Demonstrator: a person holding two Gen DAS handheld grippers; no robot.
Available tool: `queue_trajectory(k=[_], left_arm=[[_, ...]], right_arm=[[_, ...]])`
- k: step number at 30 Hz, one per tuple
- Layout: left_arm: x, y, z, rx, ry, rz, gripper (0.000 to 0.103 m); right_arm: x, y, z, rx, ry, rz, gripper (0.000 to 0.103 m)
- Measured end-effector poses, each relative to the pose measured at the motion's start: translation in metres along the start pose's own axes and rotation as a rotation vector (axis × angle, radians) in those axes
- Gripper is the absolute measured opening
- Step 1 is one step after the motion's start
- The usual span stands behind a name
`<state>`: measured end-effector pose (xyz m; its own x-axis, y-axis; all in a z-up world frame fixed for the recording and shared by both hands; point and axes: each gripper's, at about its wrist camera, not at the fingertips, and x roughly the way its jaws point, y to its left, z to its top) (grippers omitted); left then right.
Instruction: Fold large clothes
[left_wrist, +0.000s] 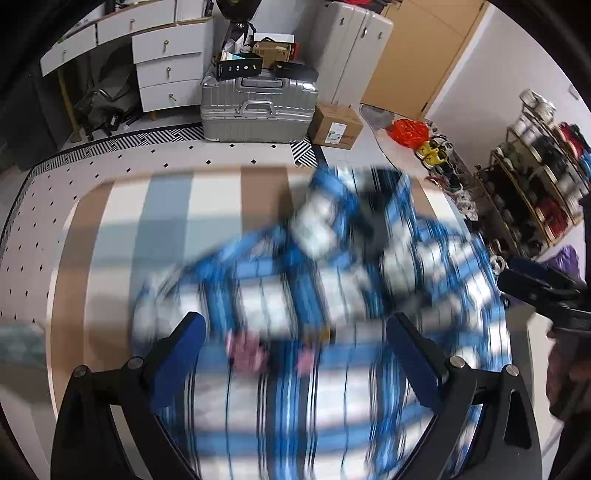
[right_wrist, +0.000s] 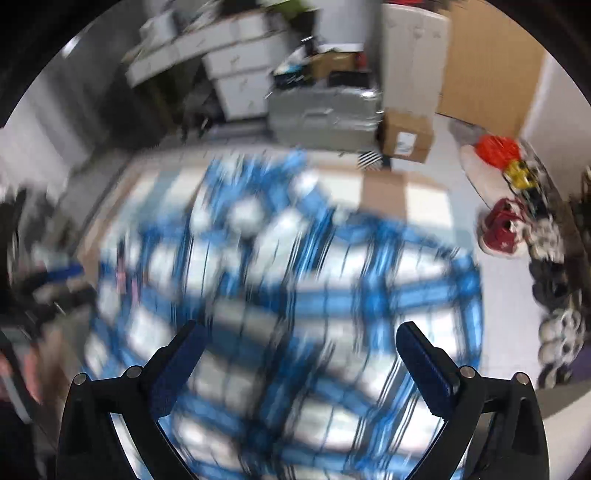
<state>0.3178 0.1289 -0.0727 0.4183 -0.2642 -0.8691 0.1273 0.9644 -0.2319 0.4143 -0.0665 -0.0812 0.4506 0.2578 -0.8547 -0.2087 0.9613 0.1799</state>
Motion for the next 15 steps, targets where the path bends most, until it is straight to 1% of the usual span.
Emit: queue_trajectory(k=[1,2,3,4,7,10,11,12,13,14,15], left_arm=[[0.011,-0.001,0.014,-0.017,0.014,0.004,0.096],[0.022,-0.001,0.027,-0.042,0.023,-0.004,0.096],[0.033,0.0,0.037,-0.07,0.034,-0.026,0.096],[0.043,0.001,0.046,-0.092,0.045,-0.058,0.096],[0.074,0.005,0.063,-0.146,0.087,-0.117,0.096],[0.104,0.016,0.072,-0.218,0.165,-0.211,0.096],[0.111,0.021,0.073,-0.256,0.178,-0.234,0.096],[0.117,0.023,0.072,-0.283,0.187,-0.261,0.096],[0.12,0.023,0.072,-0.287,0.196,-0.278,0.095],[0.122,0.021,0.072,-0.277,0.198,-0.268,0.091],[0.124,0.019,0.072,-0.256,0.199,-0.26,0.077]], right_arm=[[0.01,0.0,0.02,0.02,0.004,0.018,0.103],[0.015,0.0,0.029,0.03,0.007,0.024,0.103],[0.025,0.002,0.046,0.041,0.01,0.031,0.103],[0.027,0.007,0.05,0.047,0.015,0.033,0.103],[0.068,0.013,0.086,0.083,0.073,0.079,0.103],[0.101,0.015,0.102,0.05,0.121,0.034,0.103],[0.113,0.013,0.106,0.043,0.14,-0.009,0.103],[0.118,0.011,0.107,0.054,0.156,-0.027,0.103],[0.123,0.009,0.108,0.067,0.167,-0.025,0.102],[0.128,0.005,0.108,0.086,0.177,-0.021,0.095],[0.132,0.003,0.107,0.089,0.194,-0.006,0.085]])
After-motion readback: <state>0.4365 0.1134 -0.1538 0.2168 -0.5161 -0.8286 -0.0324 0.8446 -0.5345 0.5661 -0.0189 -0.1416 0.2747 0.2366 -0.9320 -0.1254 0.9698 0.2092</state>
